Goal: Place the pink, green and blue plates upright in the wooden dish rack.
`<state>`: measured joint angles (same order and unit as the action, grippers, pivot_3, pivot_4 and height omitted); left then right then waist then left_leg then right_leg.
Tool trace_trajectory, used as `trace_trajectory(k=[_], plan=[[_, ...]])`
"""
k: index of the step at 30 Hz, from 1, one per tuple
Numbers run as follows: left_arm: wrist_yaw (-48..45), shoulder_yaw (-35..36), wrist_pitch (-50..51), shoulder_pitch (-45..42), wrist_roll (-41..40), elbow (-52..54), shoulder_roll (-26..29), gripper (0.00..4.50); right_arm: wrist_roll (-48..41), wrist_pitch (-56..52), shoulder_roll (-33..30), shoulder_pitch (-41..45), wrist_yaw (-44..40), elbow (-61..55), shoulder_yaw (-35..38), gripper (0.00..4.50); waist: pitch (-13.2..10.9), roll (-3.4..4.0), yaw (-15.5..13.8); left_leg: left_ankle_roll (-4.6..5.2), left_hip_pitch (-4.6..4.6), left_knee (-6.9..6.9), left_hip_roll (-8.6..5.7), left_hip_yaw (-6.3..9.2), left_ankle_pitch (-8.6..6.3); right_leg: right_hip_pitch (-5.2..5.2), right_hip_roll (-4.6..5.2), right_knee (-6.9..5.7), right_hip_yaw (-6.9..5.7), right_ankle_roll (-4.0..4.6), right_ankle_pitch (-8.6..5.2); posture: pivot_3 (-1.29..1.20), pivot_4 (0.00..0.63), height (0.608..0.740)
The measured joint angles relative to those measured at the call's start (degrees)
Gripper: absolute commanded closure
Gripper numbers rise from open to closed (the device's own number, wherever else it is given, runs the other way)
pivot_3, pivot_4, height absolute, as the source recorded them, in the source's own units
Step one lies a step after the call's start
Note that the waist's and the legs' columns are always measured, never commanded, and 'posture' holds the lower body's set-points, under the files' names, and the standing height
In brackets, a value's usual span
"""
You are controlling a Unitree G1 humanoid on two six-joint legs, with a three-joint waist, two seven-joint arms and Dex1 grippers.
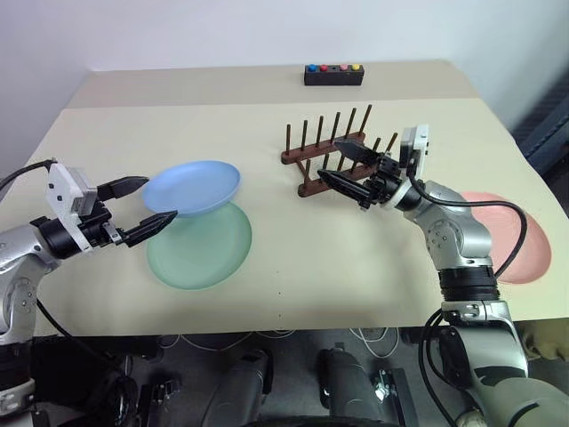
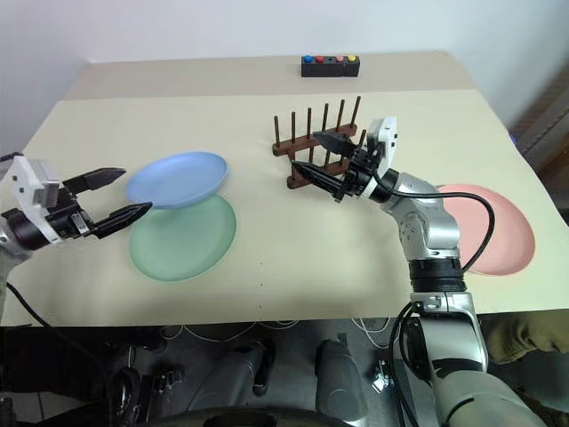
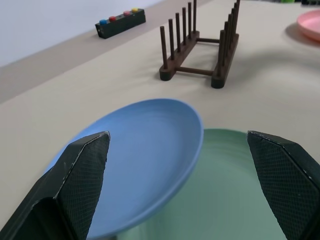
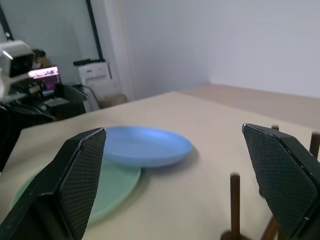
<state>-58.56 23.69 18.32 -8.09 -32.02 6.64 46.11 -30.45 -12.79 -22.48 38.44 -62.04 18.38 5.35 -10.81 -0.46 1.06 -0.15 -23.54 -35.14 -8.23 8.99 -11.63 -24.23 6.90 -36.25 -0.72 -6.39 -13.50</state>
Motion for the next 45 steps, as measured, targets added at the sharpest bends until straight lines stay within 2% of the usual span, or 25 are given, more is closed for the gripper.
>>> trace_trajectory(k=[4,8,11,14,21,25,29,37,45], plan=[[-1.22,-2.1,-1.5,-5.95,0.75,-4.67,-0.01,0.0,0.36,1.9,-0.79,2.38,-0.28,1.04,0.79,0.04,0.02,-0.03,-0.28,-0.01,0.02,0.0,0.08,-0.08,0.0,-0.01,-0.07,-0.01,0.05,0.02,0.03,0.0,0.15,0.74],[-0.86,-7.09,-2.29,-13.69,2.79,-9.24,-2.14,0.0,0.51,2.23,-1.04,-0.49,0.69,-1.26,0.83,0.04,0.02,-0.04,-0.41,0.03,0.02,-0.01,0.07,-0.25,-0.02,-0.06,-0.06,-0.01,0.19,-0.07,0.09,0.0,0.15,0.74],[-1.94,-11.48,2.97,-18.55,1.24,-10.01,-3.94,0.0,0.34,1.97,-1.01,-2.19,2.19,-4.85,1.06,0.04,0.02,-0.04,-0.17,0.05,0.01,-0.01,0.07,-0.46,-0.03,-0.15,-0.07,-0.06,0.33,-0.15,0.14,0.0,0.15,0.74],[-2.11,-14.86,3.91,-22.29,1.6,-10.79,-6.58,0.0,-0.1,1.81,-1.48,-2.63,3.15,-7.67,2.28,0.04,0.02,-0.05,0.1,0.07,0.05,-0.02,0.13,-0.66,-0.04,-0.2,-0.09,-0.08,0.45,-0.16,0.17,0.0,0.15,0.74],[1.01,-23.37,0.27,-33.69,9.69,-22.25,-14.77,0.0,-3.55,-2.72,-3.65,-4.22,1.44,-9.88,3.44,0.04,0.02,-0.06,0.05,0.12,0.06,-0.09,0.15,-0.86,-0.07,-0.2,-0.09,-0.07,0.54,-0.22,0.24,0.0,0.15,0.74],[7.01,-27.61,0.11,-40.9,17.88,-35.08,-17.79,0.0,-3.42,-2.57,-3.55,-3.67,1.42,-8.98,3.35,0.04,0.01,-0.08,-0.13,0.14,0.06,-0.12,0.15,-0.88,-0.07,-0.22,-0.11,-0.08,0.55,-0.26,0.28,0.0,0.15,0.74],[8.28,-31.95,-0.1,-44.09,22.36,-37.68,-21.98,0.0,-2.05,-0.47,-2.36,-2.98,1.57,-6.81,2.88,0.04,0.01,-0.1,-0.26,0.17,0.03,-0.15,0.14,-0.94,-0.09,-0.17,-0.09,0.0,0.56,-0.32,0.31,0.0,0.15,0.74],[10.98,-36.1,-0.8,-49.4,28.33,-46.86,-28.84,0.0,-1.85,-0.59,-1.37,-3.9,3.34,-9.31,2.54,0.04,0.01,-0.1,-0.24,0.19,0.02,-0.2,0.13,-0.96,-0.1,-0.19,-0.1,-0.01,0.58,-0.39,0.35,0.0,0.15,0.74],[14.86,-35.99,-3.87,-54.69,30.91,-60.07,-36.1,0.0,-1.94,-1.83,-2.95,-7.64,6.44,-14.93,3.71,0.04,0.0,-0.12,-0.14,0.2,0.01,-0.23,0.13,-0.97,-0.11,-0.19,-0.09,-0.01,0.58,-0.42,0.36,0.0,0.15,0.74]])
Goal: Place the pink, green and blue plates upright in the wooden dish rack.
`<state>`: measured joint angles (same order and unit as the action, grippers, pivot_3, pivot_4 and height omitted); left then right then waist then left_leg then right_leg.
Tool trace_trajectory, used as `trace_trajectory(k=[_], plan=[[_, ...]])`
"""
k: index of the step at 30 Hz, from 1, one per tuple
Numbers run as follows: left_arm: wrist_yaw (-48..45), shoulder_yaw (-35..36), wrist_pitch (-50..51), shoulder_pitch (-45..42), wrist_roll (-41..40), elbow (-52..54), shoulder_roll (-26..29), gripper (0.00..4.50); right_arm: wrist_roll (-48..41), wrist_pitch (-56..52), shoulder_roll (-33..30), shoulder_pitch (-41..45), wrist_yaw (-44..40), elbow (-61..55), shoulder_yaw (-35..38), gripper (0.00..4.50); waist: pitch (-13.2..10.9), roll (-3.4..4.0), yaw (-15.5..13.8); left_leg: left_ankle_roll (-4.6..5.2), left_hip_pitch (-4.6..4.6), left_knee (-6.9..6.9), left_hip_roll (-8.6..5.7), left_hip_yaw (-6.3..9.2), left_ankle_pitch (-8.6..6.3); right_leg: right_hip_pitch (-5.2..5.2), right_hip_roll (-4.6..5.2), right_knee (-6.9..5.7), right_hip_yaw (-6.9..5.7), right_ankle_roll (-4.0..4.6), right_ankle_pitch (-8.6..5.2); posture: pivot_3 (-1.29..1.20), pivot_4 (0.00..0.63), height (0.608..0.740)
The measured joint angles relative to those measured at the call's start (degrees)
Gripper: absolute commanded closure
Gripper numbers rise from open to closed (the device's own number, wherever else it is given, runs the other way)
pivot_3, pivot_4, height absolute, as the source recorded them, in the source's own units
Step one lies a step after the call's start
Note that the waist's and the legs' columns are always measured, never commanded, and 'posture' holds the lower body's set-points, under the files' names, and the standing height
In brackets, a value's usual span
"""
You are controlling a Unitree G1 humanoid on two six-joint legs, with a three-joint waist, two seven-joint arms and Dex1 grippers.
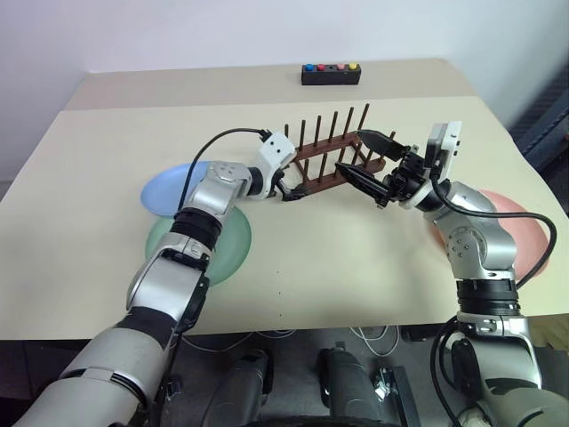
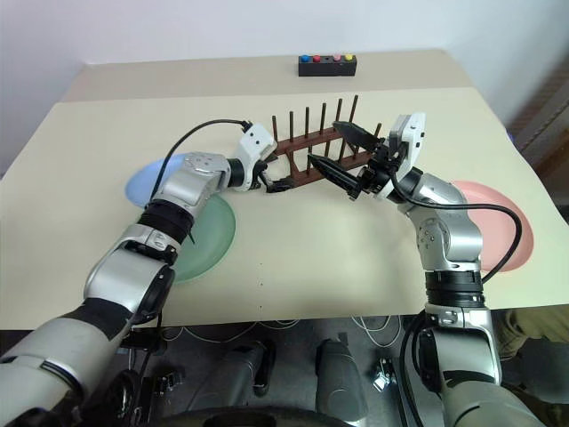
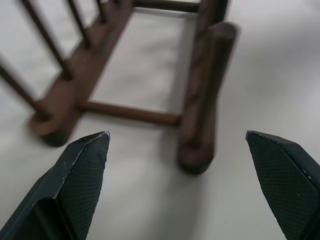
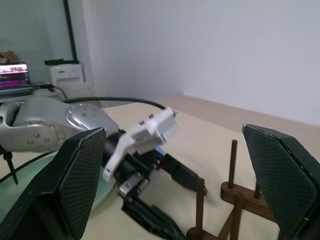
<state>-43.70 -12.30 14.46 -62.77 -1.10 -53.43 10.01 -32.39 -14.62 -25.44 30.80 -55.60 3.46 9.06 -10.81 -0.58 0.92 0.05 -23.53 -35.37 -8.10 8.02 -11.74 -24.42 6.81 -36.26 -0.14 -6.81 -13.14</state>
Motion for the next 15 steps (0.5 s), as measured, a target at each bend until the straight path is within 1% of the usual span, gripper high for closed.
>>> trace_trajectory(k=[6,9,12,13,15], plan=[[1.67,-0.25,-0.32,-1.07,2.28,-5.04,-2.03,0.0,-0.35,-0.79,-0.06,-1.41,1.95,-2.32,0.32,0.04,0.0,0.0,0.05,0.0,0.0,-0.01,0.0,-0.01,0.0,0.0,0.0,-0.01,0.0,-0.02,0.01,0.0,0.15,0.74],[2.23,0.24,-0.25,-1.57,2.48,-7.06,-2.39,0.83,-0.36,-0.8,-0.05,-1.82,2.59,-3.13,0.32,0.0,-0.01,-0.01,-0.07,0.0,0.0,-0.03,0.0,-0.01,0.0,0.0,0.0,-0.01,0.0,-0.03,0.01,0.0,0.15,0.74],[1.61,0.78,0.14,-2.22,2.6,-8.09,-2.89,2.26,-0.37,-0.79,-0.05,-2.11,3.3,-3.36,0.35,0.0,0.0,-0.01,-0.11,0.01,0.0,-0.04,-0.01,-0.01,0.0,0.01,0.0,-0.01,0.0,-0.04,0.02,0.0,0.15,0.74],[1.61,0.87,0.08,-2.25,2.67,-8.18,-3.32,2.86,-0.37,-0.79,-0.05,-2.4,3.44,-3.51,0.36,0.0,0.0,-0.02,-0.12,0.01,0.0,-0.04,-0.01,-0.01,-0.01,0.01,0.0,-0.01,0.0,-0.04,0.02,0.0,0.15,0.74],[1.49,0.91,-0.27,-2.25,2.91,-8.3,-4.01,3.77,-0.38,-0.79,-0.05,-2.94,3.54,-3.91,0.34,0.0,0.0,-0.02,-0.19,0.02,0.0,-0.06,-0.01,-0.01,-0.01,0.03,0.0,0.0,0.0,-0.04,0.02,0.0,0.15,0.74]])
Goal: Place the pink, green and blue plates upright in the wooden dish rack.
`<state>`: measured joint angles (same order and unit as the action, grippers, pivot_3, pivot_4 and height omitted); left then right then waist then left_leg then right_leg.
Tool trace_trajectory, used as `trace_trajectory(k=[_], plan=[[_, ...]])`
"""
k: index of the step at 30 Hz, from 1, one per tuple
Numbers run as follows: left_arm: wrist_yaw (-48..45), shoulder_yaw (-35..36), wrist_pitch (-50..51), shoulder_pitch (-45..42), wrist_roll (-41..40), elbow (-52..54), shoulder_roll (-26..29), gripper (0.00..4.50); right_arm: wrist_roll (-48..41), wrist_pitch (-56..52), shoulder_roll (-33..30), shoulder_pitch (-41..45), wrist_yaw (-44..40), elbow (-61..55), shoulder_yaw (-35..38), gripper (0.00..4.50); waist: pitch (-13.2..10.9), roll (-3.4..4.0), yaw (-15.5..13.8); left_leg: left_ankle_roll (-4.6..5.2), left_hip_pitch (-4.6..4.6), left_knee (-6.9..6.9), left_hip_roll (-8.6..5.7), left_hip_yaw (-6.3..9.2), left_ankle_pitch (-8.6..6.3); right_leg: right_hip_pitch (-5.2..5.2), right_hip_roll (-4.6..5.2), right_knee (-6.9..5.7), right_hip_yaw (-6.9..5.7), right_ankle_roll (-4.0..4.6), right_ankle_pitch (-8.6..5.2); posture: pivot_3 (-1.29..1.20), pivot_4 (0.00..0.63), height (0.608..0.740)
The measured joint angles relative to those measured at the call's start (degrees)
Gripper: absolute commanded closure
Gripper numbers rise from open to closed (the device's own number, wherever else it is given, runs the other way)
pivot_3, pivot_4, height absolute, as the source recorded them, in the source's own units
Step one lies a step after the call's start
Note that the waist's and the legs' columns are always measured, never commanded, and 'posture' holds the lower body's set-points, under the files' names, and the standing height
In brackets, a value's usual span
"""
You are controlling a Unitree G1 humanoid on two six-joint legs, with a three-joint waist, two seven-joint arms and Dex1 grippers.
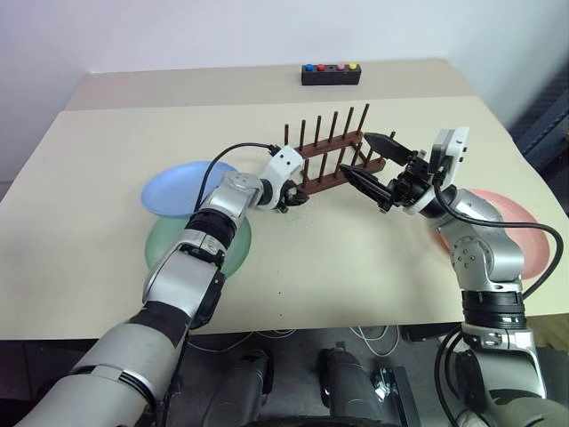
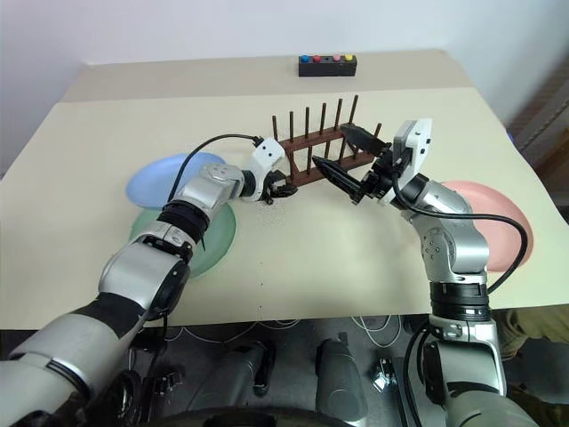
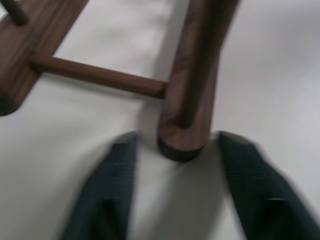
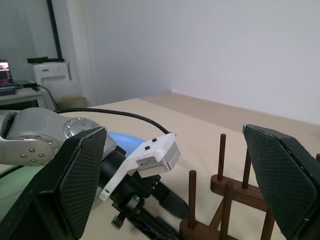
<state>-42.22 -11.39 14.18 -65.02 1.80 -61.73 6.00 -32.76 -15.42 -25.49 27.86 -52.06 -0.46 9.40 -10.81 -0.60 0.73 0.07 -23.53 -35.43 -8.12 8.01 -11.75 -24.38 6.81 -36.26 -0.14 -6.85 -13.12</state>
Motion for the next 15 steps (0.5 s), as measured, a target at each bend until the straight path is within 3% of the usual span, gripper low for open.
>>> trace_trajectory(k=[12,15], plan=[[0.21,0.75,-2.99,-0.31,1.72,-0.7,0.44,3.8,-0.11,0.04,-0.43,-0.32,-0.62,-0.55,0.25,0.0,0.0,-0.01,0.15,0.04,0.0,-0.12,0.0,0.0,-0.03,0.03,-0.01,-0.03,0.0,-0.04,0.02,0.0,0.15,0.74],[-4.43,1.01,-5.04,-0.22,1.31,0.51,2.28,3.8,-0.16,0.04,-1.48,-0.31,-1.43,0.11,0.68,0.0,0.0,-0.01,0.09,0.04,-0.02,-0.14,-0.01,0.0,-0.03,0.02,-0.01,-0.03,0.0,-0.04,0.02,0.0,0.15,0.74]])
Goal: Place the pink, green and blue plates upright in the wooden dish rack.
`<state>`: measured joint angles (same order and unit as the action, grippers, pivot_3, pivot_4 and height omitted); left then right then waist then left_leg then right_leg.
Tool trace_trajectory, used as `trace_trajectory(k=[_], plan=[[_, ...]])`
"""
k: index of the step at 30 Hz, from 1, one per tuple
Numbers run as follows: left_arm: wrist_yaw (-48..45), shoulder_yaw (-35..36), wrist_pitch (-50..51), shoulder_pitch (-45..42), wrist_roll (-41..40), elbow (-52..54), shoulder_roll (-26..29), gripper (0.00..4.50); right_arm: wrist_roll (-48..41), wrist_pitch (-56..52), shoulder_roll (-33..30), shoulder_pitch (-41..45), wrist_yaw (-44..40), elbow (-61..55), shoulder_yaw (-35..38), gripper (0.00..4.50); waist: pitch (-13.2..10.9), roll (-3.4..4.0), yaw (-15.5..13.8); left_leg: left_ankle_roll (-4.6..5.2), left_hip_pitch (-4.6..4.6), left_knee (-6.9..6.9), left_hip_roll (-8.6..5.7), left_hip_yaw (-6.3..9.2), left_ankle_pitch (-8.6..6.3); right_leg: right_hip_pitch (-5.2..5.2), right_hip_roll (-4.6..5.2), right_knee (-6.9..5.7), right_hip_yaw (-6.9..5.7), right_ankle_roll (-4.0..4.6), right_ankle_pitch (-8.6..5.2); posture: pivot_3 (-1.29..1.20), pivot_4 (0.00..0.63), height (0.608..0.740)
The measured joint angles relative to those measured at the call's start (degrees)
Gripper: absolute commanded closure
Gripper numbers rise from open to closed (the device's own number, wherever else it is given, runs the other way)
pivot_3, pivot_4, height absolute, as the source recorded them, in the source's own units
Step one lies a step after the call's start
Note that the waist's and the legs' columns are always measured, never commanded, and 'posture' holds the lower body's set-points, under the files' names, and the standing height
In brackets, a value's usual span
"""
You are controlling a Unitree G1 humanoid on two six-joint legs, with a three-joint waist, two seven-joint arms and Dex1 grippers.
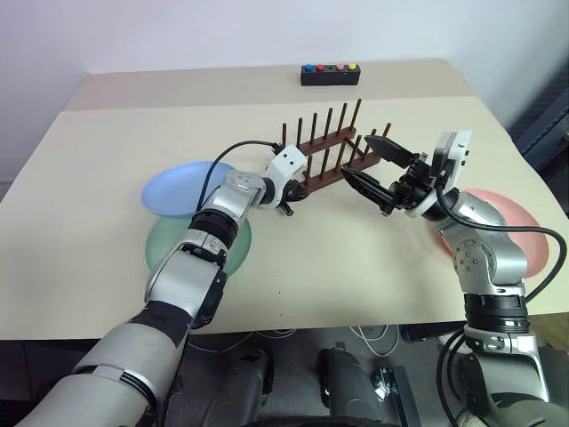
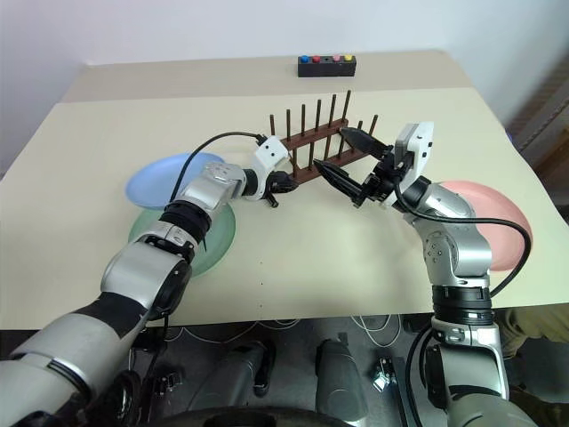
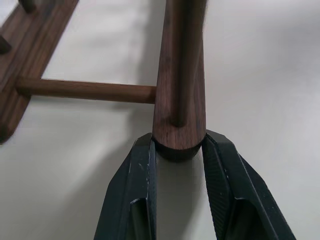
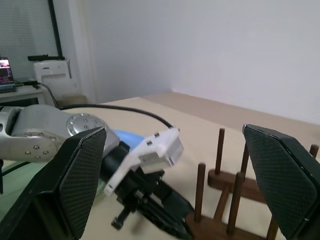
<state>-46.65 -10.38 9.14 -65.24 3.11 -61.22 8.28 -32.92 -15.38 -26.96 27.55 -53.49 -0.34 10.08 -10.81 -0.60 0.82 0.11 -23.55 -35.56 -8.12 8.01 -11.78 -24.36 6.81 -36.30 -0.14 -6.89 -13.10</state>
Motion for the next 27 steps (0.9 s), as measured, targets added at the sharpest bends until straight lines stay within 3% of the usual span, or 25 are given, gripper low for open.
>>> trace_trajectory(k=[8,16,27], plan=[[-11.26,-0.02,-4.99,3.86,-0.6,7.11,4.26,3.8,-1.16,-0.07,-5.23,-0.05,-2.63,2.08,4.09,0.0,0.0,0.0,-0.04,0.03,-0.02,-0.06,0.0,-0.02,-0.02,0.0,0.0,0.01,0.0,0.0,0.0,0.0,0.15,0.74],[-20.19,-1.81,-2.82,12.12,-2.46,17.74,5.29,3.8,-1.25,-0.12,-5.74,-0.58,-2.17,2.25,5.11,0.0,0.0,0.01,0.01,0.04,-0.04,-0.11,0.02,-0.02,-0.02,0.01,0.0,0.0,0.01,0.0,0.0,0.0,0.15,0.74],[-23.27,-4.72,-0.67,15.42,-2.48,23.71,6.87,3.8,-1.63,-0.11,-5.74,-1.5,-1.37,2.19,5.93,0.0,0.01,0.02,-0.01,0.06,-0.04,-0.15,0.02,-0.02,-0.04,0.03,0.0,-0.01,0.02,0.0,0.0,0.0,0.15,0.74]])
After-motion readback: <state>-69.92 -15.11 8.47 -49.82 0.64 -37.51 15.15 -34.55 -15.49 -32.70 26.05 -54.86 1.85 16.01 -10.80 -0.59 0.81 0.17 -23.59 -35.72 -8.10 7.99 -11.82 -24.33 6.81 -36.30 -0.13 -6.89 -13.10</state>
